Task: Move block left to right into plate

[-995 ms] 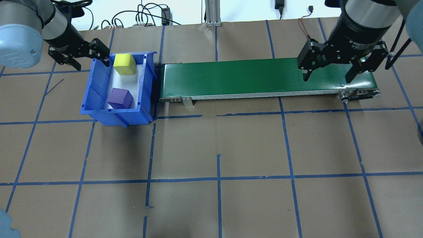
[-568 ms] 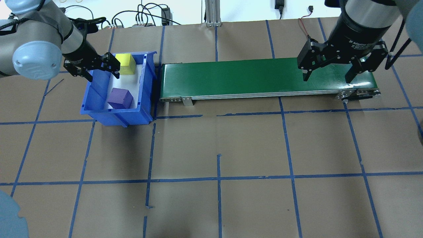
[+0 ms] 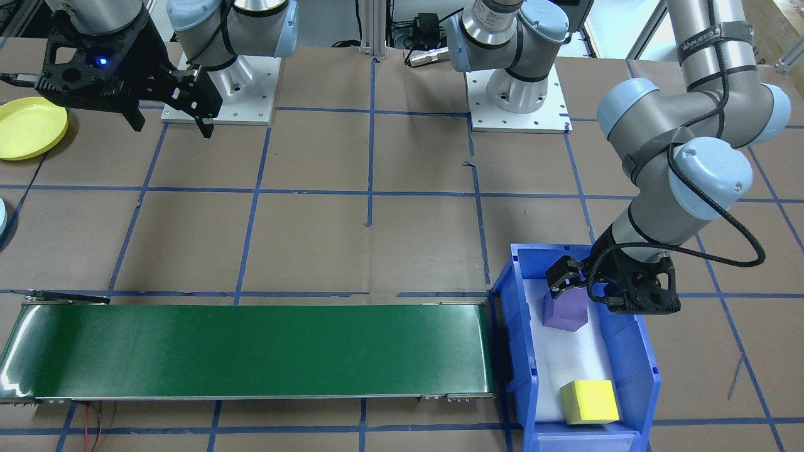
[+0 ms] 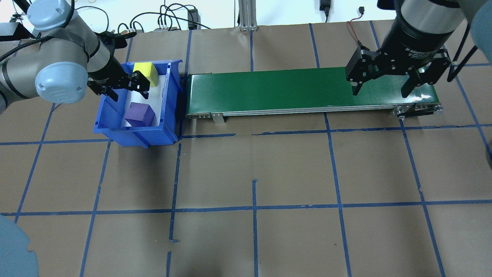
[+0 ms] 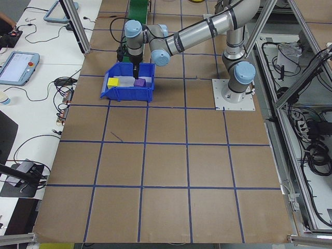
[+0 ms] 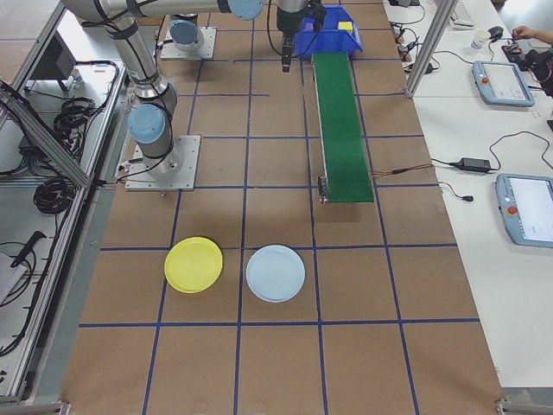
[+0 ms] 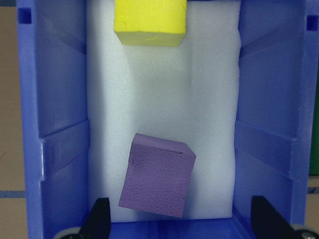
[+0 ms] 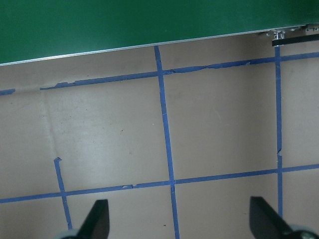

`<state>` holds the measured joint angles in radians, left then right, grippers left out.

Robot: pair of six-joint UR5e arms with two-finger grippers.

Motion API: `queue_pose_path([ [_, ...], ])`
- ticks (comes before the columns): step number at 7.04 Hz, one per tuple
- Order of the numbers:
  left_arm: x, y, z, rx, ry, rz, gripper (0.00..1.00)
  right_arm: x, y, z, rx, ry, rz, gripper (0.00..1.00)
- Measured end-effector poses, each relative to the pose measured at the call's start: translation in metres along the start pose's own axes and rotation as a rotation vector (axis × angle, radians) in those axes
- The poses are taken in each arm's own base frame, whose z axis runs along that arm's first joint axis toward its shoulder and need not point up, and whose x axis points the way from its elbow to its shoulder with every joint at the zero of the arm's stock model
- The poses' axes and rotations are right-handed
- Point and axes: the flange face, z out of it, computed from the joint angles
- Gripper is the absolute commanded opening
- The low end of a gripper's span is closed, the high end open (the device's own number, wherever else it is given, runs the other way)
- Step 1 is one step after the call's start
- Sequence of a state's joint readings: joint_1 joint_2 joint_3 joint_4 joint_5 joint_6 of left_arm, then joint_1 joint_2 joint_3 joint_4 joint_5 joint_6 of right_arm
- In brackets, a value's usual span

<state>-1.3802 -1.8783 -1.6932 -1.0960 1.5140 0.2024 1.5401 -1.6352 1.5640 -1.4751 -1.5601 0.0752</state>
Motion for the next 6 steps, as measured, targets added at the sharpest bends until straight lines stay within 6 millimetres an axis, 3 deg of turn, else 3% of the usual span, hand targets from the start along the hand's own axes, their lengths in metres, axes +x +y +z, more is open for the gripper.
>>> queue_pose_path([
  [2,-0.001,-0.001,0.007,0.002,-0.003,0.071,0.90,0.000,0.000,0.001,-0.001,-0.001,0.000,1.00],
  [6,0.000,0.015,0.042,-0.025,-0.003,0.101,0.92,0.000,0.000,0.001,-0.001,-0.001,0.000,1.00],
])
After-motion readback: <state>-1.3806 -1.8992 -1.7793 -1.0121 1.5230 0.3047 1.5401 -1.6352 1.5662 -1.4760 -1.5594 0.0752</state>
